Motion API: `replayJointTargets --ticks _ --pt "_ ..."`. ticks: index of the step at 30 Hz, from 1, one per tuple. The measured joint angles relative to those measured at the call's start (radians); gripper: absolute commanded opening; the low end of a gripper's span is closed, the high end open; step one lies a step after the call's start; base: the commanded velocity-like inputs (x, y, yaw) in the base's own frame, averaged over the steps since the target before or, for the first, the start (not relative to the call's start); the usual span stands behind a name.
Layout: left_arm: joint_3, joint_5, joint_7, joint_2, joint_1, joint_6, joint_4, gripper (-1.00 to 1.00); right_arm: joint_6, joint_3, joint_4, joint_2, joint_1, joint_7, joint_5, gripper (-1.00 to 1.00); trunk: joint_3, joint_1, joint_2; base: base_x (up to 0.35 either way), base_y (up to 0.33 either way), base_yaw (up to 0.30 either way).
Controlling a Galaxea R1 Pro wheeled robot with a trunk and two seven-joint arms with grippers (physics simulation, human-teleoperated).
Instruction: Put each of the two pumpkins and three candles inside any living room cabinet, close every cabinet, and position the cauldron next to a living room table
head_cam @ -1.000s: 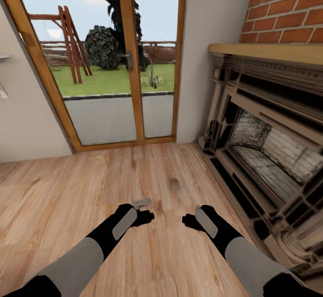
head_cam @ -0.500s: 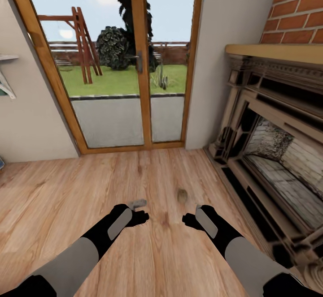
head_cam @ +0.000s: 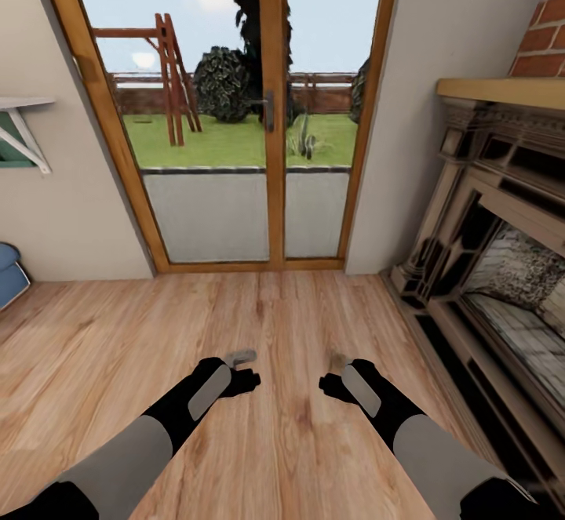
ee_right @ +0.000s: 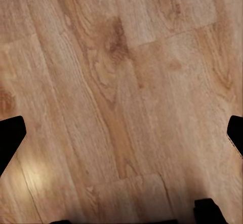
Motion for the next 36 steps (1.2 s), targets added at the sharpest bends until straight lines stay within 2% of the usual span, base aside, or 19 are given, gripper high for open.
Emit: replayJointTargets --ticks 3,7,10,13,26,28,30,32,34,36 --pt "0.000 -0.001 0.000 0.001 0.000 0.013 0.000 1.00 0.000 0.000 0.001 0.000 0.000 -0.012 -0.001 1.00 0.000 0.000 0.000 0.338 0.000 0.001" --pt "0.000 -0.002 0.000 0.001 0.000 0.033 0.000 1.00 -0.009 -0.001 0.003 0.001 0.000 -0.096 -0.004 1.00 0.000 0.000 0.000 0.338 0.000 0.000" --pt "0.000 -0.003 -0.001 0.002 0.000 0.036 0.000 1.00 -0.052 -0.002 0.007 0.001 0.000 -0.133 -0.006 1.00 0.000 0.000 0.000 0.338 0.000 0.000" --pt "0.000 -0.003 0.000 0.003 0.000 0.037 0.000 1.00 -0.078 -0.001 0.011 0.002 0.000 -0.144 -0.007 1.00 0.000 0.000 0.000 0.338 0.000 0.000" --pt "0.000 -0.003 -0.001 0.006 0.000 0.040 -0.001 1.00 -0.090 0.000 0.014 0.002 0.000 -0.146 -0.004 1.00 0.000 0.000 0.000 0.338 0.000 0.000" --pt "0.000 -0.001 -0.002 0.021 0.000 0.045 -0.007 1.00 -0.090 0.000 0.014 0.002 0.000 -0.145 -0.004 1.00 0.000 0.000 0.000 0.338 0.000 0.000" --pt "0.002 0.002 -0.002 0.044 0.000 0.079 -0.019 1.00 -0.090 0.000 0.014 0.002 0.000 -0.145 -0.004 1.00 0.000 0.000 0.000 0.337 0.000 0.000" --pt "0.008 0.002 -0.003 0.054 0.000 0.114 -0.043 1.00 -0.090 0.001 0.014 0.002 0.000 -0.145 -0.004 1.00 0.000 0.000 0.000 0.324 0.000 0.000" --pt "0.025 0.002 -0.003 0.067 0.002 0.144 -0.084 1.00 -0.090 0.001 0.014 0.002 0.000 -0.145 -0.004 1.00 0.000 0.000 0.000 0.298 0.012 0.000" --pt "0.042 0.005 -0.003 0.092 0.005 0.163 -0.126 1.00 -0.090 0.001 0.014 0.002 0.000 -0.144 -0.004 1.00 0.000 0.000 0.000 0.312 0.029 0.000"
